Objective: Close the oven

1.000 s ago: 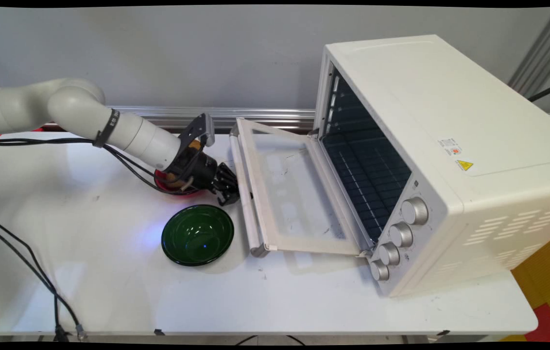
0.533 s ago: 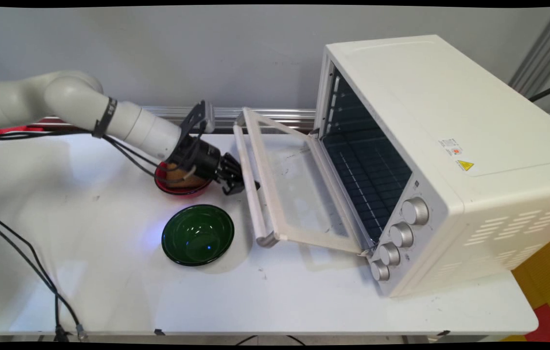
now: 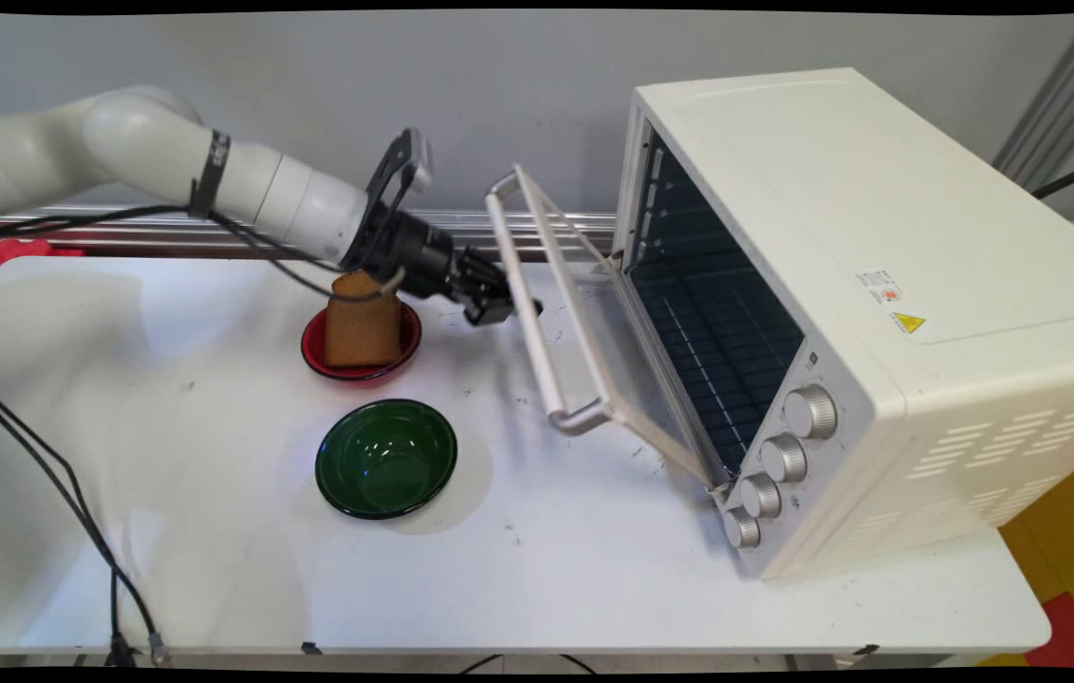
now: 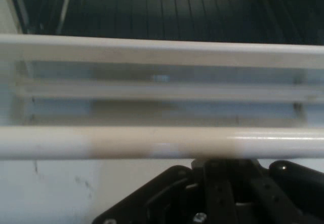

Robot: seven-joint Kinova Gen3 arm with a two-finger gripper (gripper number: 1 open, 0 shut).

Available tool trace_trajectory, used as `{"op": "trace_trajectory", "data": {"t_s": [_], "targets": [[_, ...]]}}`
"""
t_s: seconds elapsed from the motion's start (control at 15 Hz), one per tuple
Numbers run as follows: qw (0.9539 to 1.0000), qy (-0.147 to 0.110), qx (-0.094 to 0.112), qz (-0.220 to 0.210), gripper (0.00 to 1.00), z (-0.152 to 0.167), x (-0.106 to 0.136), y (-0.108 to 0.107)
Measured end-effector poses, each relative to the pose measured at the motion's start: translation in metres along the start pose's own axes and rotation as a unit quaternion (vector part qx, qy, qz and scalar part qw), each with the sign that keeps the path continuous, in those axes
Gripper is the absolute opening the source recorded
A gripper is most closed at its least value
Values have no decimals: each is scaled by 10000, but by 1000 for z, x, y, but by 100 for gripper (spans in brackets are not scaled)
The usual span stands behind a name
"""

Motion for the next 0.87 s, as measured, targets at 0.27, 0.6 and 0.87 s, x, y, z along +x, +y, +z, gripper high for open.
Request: {"op": "trace_trajectory", "data": {"t_s": [0.27, 0.6, 0.87], "targets": [[9997, 219, 64, -72, 0, 1, 21, -4], [9990, 393, 119, -155, 0, 2, 38, -10], [9986, 460, 129, -206, 0, 0, 46, -13]]}}
